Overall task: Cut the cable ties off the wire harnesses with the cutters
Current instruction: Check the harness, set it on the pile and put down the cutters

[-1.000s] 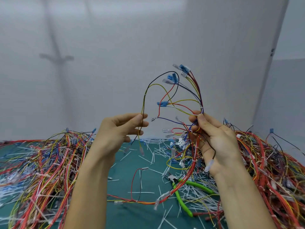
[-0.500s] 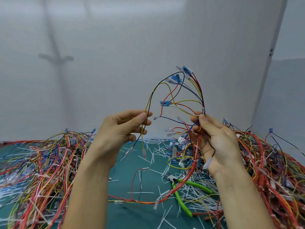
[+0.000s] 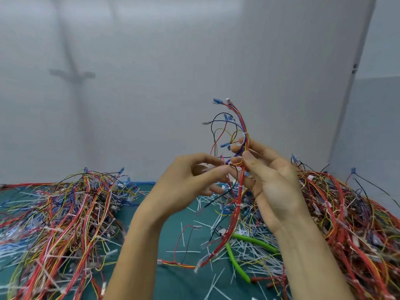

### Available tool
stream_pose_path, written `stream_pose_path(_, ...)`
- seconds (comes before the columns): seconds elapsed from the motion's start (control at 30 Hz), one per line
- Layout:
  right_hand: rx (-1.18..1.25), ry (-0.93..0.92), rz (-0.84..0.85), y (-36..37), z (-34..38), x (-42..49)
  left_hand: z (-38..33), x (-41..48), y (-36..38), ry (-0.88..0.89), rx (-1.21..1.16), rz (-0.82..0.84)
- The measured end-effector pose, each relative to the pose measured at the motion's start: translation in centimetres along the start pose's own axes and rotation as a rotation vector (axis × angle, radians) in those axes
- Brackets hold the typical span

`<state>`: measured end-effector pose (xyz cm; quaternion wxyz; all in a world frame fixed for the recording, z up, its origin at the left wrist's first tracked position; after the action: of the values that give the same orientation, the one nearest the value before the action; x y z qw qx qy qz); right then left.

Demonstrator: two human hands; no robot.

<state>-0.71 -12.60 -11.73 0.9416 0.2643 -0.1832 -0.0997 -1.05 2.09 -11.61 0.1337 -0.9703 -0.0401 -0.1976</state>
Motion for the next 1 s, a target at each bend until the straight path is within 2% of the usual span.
stream_pose_path(0.23,0.022,-0.006,0.022,0.6,-0.2,-0.2,-0.5,0.4,-1.6,0.017,-0.161,-0.154)
stream_pose_path(0.37,0.016,-0.023,0.006,0.4,0.0,-0.2,-0.4,0.5,-1.9,0.016,-0.158,-0.199)
stream_pose_path(0.5,0.006,-0.018,-0.010,0.1,-0.1,-0.1,-0.3,0.6,-2.1,0.031,-0.062,-0.231)
stream_pose_path(0.63,0.010,-0.045,-0.023,0.5,-0.1,-0.3,-0.6,0.6,-2.0,0.102,0.177,-0.244)
stream_pose_path(0.73,-0.013,-0.087,-0.016,0.9,0.1,-0.7,-0.5,0.5,-1.5,0.109,0.254,-0.210)
stream_pose_path(0.83,-0.111,-0.066,0.093,2.1,-0.3,-1.3,-0.5,0.5,-1.8,0.130,0.307,-0.204)
stream_pose_path(0.93,-0.146,0.028,0.243,3.3,-0.8,-2.0,-0.1,0.7,-2.4,0.108,0.229,-0.193)
stream_pose_path(1.0,-0.180,0.035,0.270,3.7,-0.9,-2.3,0.5,0.8,-2.5,0.064,0.164,-0.175)
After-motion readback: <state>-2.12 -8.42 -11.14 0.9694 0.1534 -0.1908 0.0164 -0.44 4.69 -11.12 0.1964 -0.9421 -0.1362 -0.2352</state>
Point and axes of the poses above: each hand's wrist, its own x-axis towards the middle knuckle, its own y-axis out of the palm, z = x × y, the point moved 10 cm from there along x, towards the middle knuckle, and after that the axes turned 15 degrees about -z, right-handed, at the moved point
